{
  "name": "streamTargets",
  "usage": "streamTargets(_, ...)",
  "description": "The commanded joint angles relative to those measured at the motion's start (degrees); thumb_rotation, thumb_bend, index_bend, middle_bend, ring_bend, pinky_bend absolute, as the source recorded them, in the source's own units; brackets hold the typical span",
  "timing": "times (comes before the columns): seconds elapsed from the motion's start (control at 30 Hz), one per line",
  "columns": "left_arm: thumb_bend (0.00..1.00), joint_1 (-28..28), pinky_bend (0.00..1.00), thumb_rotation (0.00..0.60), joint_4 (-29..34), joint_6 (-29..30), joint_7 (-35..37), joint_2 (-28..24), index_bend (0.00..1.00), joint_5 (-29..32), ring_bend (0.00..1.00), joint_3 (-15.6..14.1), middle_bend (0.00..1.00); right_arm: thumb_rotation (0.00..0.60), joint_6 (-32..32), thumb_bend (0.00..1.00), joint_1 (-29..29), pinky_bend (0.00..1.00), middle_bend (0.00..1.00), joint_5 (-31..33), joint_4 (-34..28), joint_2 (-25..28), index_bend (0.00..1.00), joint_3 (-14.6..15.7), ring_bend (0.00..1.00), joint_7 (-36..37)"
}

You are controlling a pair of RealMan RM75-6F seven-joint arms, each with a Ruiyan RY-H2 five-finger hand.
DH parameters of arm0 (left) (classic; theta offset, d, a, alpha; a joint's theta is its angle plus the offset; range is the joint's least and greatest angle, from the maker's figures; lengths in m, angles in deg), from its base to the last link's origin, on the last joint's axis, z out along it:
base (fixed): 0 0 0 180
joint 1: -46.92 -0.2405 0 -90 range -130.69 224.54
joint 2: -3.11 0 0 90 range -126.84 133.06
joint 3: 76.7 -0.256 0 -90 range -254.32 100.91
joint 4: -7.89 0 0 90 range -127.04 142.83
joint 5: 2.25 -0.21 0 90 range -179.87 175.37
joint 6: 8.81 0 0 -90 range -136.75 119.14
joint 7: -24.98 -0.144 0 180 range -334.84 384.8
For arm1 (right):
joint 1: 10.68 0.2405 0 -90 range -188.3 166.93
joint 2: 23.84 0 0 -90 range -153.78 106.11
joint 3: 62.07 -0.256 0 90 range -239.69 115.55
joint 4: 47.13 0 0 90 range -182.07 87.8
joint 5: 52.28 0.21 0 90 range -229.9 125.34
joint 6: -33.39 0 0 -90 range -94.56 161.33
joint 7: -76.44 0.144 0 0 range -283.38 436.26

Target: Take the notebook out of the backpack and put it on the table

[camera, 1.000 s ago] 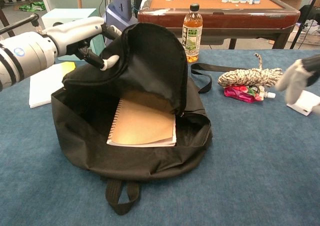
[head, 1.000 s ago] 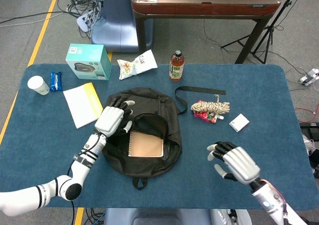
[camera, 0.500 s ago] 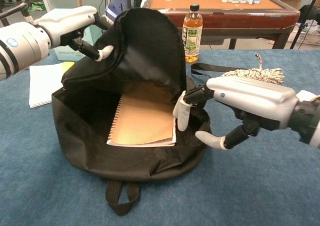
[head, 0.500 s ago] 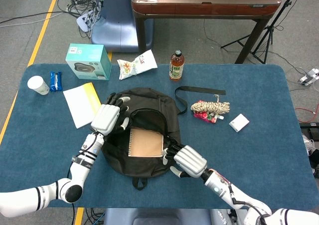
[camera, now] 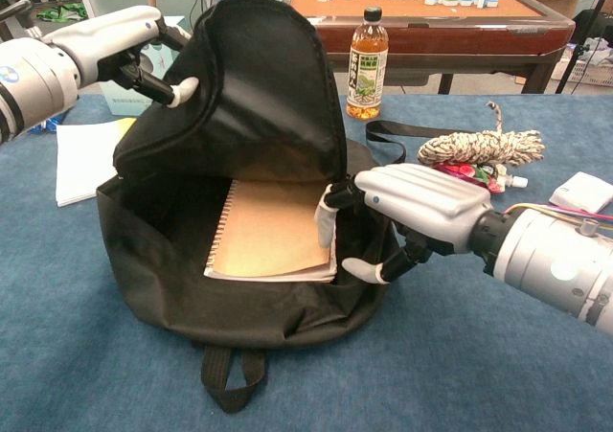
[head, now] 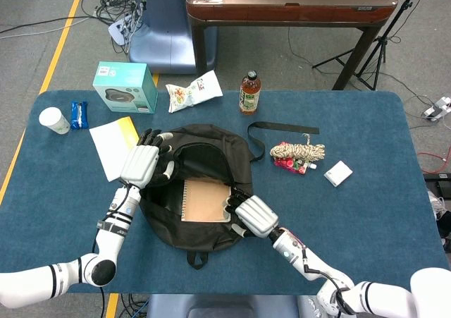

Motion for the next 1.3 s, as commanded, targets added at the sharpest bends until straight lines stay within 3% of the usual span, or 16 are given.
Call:
streamTargets(0.03, 0.76, -0.06, 0.02, 0.600, 0.29, 0.11, 0.47, 0.36, 0.78, 0.29, 0.09, -0.21, 0.20, 0.600, 0.29, 0.36, 0.04, 0.29, 0.30, 1.08, 0.53, -0.05, 0.43, 0.76, 0.20, -1.32)
streamTargets(0.43, 0.76, 1.81, 0.02, 0.600, -2.28, -0.22, -0.36, 4.45, 0.77, 3.99, 0.09, 0.17, 0.20, 0.600, -1.14, 0.22, -1.77, 0.29, 0.26, 4.70, 1.44, 1.13, 0.41, 2.60, 0.17, -3.78)
streamTargets(0.83, 0.76, 2.28, 0.02, 0.600, -1.60, -0.24, 0.32, 4.05, 0.76, 8.22, 0.09, 2.04, 0.20, 0.600, -6.29, 0.01, -0.82, 0.29, 0.20, 2.96, 6.57, -5.31, 0.29, 1.10, 0.11, -1.45)
streamTargets(1.3, 0.76, 2.36, 0.02, 0.600, -1.49, 0.73, 0.88, 3.56, 0.75, 9.12, 0.09, 2.32, 0.20, 0.600, -3.48, 0.00, 1.95, 0.28, 0.18, 5.29, 12.67, -12.32, 0.28, 0.31, 0.09, -5.89)
